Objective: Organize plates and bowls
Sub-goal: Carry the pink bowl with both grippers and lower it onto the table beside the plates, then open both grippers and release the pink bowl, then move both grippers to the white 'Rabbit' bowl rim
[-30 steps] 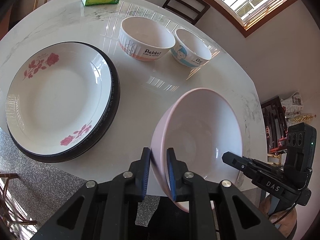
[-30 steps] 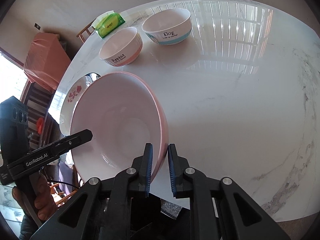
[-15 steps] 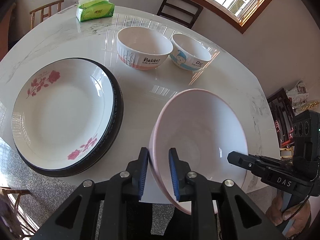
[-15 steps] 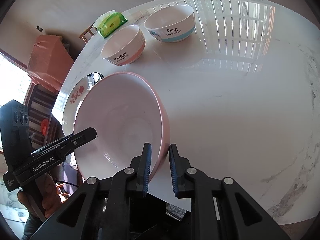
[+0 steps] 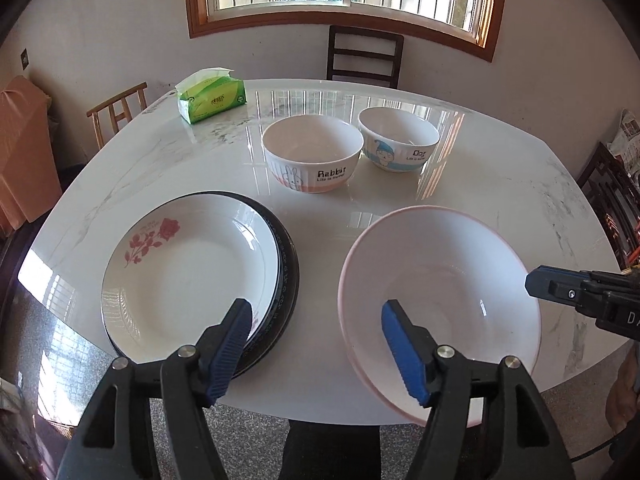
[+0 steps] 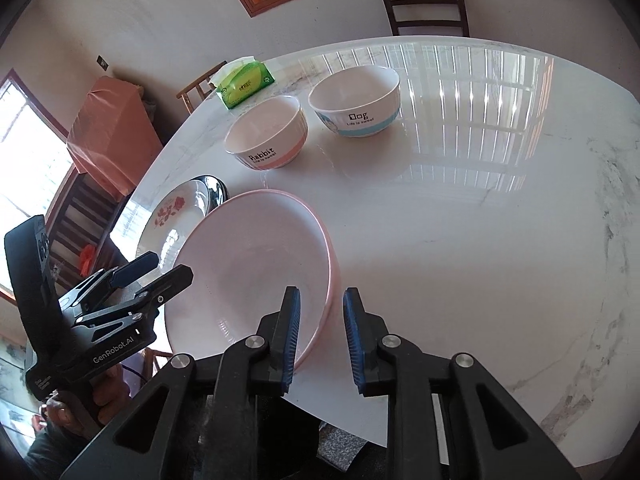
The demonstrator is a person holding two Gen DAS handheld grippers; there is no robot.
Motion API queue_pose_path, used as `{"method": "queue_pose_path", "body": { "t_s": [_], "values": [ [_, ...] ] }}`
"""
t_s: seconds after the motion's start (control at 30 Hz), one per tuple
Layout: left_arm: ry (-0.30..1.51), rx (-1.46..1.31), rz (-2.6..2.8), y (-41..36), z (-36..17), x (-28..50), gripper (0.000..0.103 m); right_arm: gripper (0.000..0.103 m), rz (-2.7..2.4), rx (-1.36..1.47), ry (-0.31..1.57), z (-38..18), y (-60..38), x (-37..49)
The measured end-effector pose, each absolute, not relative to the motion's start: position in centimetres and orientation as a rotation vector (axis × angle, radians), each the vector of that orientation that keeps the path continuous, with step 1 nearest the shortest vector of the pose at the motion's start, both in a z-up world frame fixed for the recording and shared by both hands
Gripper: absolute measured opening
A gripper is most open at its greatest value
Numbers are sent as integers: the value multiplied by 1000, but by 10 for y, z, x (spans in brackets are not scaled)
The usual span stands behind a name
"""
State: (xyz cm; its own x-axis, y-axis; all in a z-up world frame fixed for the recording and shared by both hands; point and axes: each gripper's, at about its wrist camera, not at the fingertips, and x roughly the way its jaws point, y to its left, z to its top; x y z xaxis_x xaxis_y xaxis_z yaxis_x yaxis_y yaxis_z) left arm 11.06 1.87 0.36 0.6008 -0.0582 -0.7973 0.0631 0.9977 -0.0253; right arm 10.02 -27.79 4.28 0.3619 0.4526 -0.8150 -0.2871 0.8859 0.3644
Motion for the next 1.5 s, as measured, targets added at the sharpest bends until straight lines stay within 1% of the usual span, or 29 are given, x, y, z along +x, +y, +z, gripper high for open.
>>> {"method": "queue_pose_path", "body": {
  "t_s": [0.13, 0.23, 0.37, 0.4, 0.43, 0.47, 0.5, 0.77, 0.83, 0.87, 1.33, 1.5],
  "values": [
    [759, 64, -76, 18, 19, 92, 69, 25, 481, 174, 1069, 46, -279, 102],
    [679, 110, -91, 14, 29, 81, 69, 25, 498, 181, 1046, 50, -276, 103],
    [590, 58, -119, 20, 41, 76, 69, 25, 541, 195, 1025, 56, -269, 104],
    [580, 37, -130, 23, 43, 76, 69, 27, 554, 199, 1021, 58, -268, 104],
    [570, 29, -121, 24, 46, 77, 69, 34, 564, 205, 1015, 59, -266, 105],
    [563, 41, -109, 24, 47, 79, 69, 38, 573, 212, 1008, 61, -265, 105],
    [563, 63, -100, 23, 48, 81, 69, 41, 579, 217, 1003, 63, -264, 106],
    [605, 134, -66, 22, 45, 99, 69, 44, 590, 231, 1003, 68, -253, 120],
    [624, 144, -63, 23, 42, 105, 69, 53, 592, 237, 1011, 67, -251, 123],
    [624, 150, -56, 23, 41, 108, 69, 54, 596, 241, 1013, 67, -250, 125],
    [677, 181, -19, 36, 31, 147, 69, 54, 614, 274, 1068, 66, -228, 159],
    [815, 63, -122, 53, 33, 183, 69, 54, 597, 326, 1120, 62, -224, 179]
  ]
}}
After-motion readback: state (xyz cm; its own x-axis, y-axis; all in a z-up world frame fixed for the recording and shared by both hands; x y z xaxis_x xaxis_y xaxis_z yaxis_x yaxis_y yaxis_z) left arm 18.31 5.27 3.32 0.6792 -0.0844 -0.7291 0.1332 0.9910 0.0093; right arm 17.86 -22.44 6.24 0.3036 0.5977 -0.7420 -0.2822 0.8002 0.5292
